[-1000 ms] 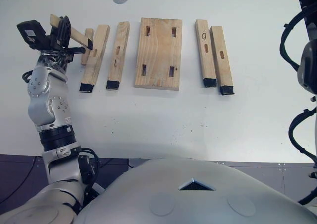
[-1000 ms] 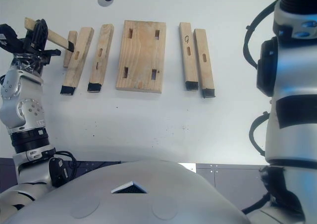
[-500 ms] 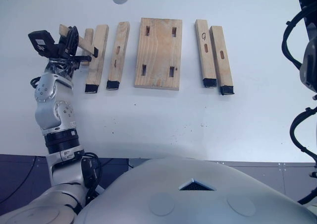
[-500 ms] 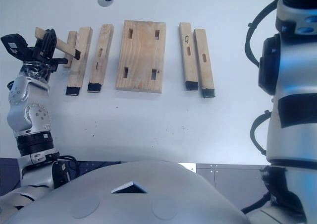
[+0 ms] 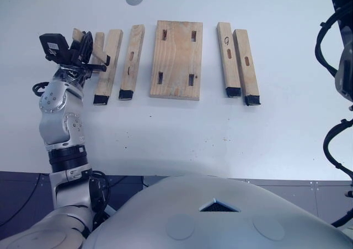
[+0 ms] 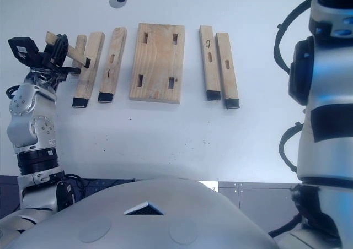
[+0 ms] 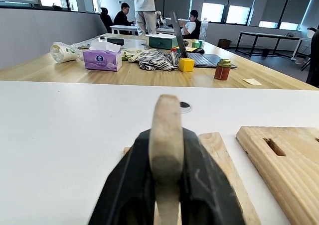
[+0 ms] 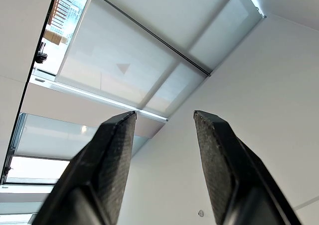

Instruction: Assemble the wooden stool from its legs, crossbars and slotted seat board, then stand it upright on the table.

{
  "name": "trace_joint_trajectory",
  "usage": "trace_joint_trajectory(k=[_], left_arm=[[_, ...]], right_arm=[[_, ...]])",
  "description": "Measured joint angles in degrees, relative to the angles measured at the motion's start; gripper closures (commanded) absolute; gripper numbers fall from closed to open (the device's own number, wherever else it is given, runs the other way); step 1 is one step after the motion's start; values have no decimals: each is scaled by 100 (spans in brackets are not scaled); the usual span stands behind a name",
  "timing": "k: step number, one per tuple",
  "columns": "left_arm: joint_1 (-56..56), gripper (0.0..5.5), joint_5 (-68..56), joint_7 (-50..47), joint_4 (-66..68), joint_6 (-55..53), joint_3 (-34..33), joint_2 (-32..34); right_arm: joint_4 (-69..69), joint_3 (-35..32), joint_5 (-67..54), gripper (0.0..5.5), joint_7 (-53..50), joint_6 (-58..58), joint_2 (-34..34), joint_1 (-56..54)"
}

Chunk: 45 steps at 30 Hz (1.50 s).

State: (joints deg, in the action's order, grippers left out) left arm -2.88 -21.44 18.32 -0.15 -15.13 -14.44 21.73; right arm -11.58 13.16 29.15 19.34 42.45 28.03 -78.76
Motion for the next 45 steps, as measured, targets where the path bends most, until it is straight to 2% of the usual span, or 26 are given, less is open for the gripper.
trace_joint_trajectory(k=[16,20,21,24,26,32,38,45], left_arm=[[-201,512,120,61,615,306,197,27],[-202,512,137,67,603,312,218,42],[-203,474,213,47,568,313,258,41],[173,426,464,-48,655,-96,507,-51],[164,386,468,-96,394,-210,457,-48],[208,308,454,-77,-321,-755,264,136],[952,209,336,113,-1119,-1719,239,325],[1201,209,336,113,-1373,-2232,107,340]], right_arm=[[-141,2,-77,339,36,61,-28,-96],[-139,-84,-518,339,144,60,10,217],[-266,-89,-527,339,154,63,77,484],[-917,-111,-630,339,298,-35,457,1487],[-1321,-86,-726,339,423,-231,429,2257],[-1517,-185,-723,339,409,-342,670,3180],[-1285,-422,-730,339,345,-559,921,4186],[-976,-531,-853,339,370,-839,925,4691]])
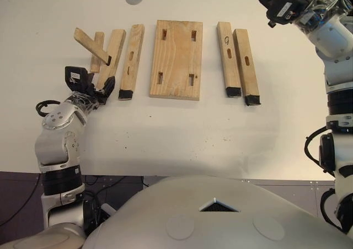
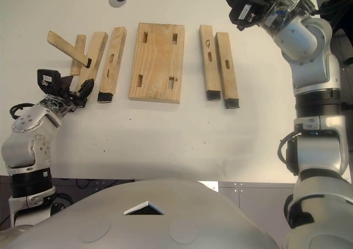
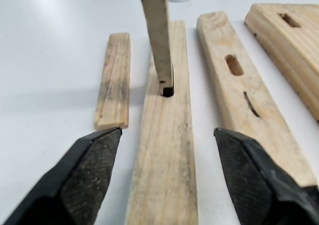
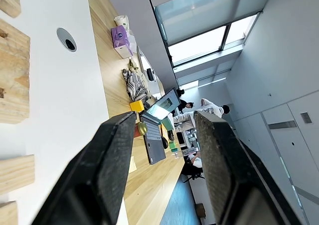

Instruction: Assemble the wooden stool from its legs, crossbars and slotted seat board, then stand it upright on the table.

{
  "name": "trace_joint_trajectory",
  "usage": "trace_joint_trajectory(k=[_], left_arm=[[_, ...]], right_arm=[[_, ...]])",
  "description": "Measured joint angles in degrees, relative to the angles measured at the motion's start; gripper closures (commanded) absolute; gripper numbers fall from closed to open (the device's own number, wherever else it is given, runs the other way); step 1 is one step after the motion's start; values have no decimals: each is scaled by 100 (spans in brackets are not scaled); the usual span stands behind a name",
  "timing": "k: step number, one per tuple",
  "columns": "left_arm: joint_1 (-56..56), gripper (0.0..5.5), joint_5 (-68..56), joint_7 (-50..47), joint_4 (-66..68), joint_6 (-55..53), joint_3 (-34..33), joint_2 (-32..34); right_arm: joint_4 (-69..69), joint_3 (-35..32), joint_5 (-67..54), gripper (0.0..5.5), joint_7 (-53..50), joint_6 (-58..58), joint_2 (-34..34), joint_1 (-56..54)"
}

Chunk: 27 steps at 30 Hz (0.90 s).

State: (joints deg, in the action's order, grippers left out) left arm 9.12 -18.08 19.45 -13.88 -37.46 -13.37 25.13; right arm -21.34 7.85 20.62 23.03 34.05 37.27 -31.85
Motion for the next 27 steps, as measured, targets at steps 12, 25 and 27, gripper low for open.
trace_joint_trajectory(k=[12,25,27], left_arm=[[151,351,-100,127,143,-164,-35,-37],[-759,351,-1084,244,-249,-370,-915,114],[-1036,351,-1240,211,-279,-495,-1108,195]], right_arm=[[676,37,-46,339,325,-299,-42,-436],[1836,380,38,339,907,-302,-363,-3701],[1725,458,195,339,815,-290,-605,-4392]])
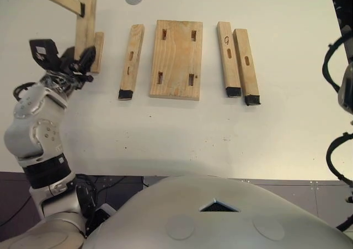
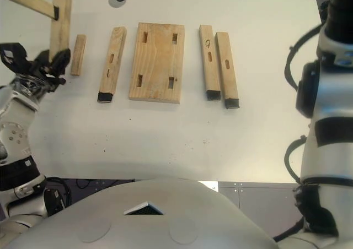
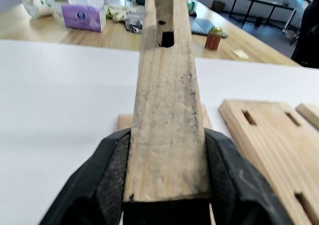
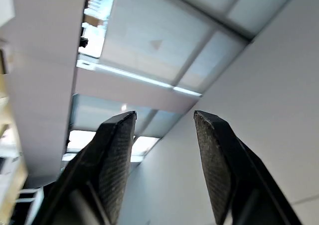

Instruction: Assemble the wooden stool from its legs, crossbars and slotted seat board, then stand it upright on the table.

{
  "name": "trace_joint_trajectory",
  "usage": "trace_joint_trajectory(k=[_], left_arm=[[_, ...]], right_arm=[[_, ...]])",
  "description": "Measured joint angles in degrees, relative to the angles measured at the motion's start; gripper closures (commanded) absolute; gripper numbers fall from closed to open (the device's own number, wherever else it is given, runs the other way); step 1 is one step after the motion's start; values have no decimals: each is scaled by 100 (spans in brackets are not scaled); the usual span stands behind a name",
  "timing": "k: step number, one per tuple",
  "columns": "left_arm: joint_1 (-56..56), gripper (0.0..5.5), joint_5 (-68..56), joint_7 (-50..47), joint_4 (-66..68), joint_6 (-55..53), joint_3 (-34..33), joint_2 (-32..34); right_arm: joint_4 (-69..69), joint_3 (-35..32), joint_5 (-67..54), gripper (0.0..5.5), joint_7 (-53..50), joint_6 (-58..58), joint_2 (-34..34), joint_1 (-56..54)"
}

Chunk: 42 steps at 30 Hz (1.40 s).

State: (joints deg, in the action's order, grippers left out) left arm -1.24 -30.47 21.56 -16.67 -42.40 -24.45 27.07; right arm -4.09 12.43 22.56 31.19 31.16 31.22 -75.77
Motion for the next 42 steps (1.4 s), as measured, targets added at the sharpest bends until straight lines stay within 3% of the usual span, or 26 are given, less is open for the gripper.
trace_joint_trajectory(k=[7,21,42], left_arm=[[-328,351,-232,-104,7,-163,-161,39],[-498,351,-341,-137,279,-164,-168,125],[-371,351,-305,-203,476,41,-57,103]], right_arm=[[-262,66,667,339,-276,395,-57,-448],[-1221,128,278,339,-145,193,59,-828],[-1119,203,842,339,-772,865,88,-1093]])
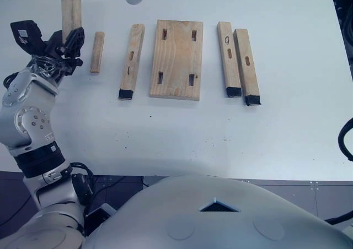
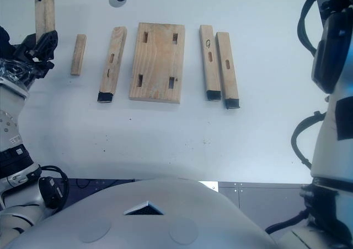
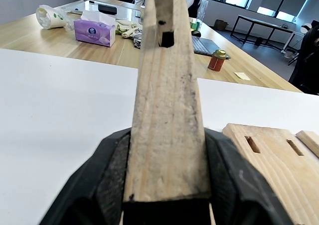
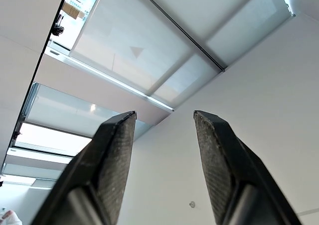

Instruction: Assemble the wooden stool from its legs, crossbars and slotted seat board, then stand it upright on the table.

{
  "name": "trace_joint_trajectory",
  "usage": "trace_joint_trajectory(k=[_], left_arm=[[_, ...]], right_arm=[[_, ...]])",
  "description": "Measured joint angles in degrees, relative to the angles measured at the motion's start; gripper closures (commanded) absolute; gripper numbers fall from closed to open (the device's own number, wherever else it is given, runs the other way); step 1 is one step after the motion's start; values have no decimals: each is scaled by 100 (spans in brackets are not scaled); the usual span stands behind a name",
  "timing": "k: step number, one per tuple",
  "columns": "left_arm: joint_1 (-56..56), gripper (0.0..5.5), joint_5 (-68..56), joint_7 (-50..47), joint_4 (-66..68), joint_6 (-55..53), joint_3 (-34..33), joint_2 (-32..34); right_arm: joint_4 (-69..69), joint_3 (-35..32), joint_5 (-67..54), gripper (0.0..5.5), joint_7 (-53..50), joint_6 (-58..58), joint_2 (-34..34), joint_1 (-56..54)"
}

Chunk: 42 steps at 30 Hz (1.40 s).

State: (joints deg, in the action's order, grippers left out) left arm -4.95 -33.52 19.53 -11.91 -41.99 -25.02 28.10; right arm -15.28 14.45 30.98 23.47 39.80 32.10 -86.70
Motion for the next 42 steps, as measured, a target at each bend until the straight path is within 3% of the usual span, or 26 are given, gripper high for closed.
trace_joint_trajectory(k=[4,13,42], left_arm=[[25,351,1,9,33,84,8,0],[25,351,73,34,76,100,20,1],[-80,351,99,69,131,243,185,-117]], right_arm=[[19,-40,-3,339,-81,12,0,0],[243,-99,-1260,339,397,-143,-22,258],[158,-118,-1722,339,686,-391,-119,508]])
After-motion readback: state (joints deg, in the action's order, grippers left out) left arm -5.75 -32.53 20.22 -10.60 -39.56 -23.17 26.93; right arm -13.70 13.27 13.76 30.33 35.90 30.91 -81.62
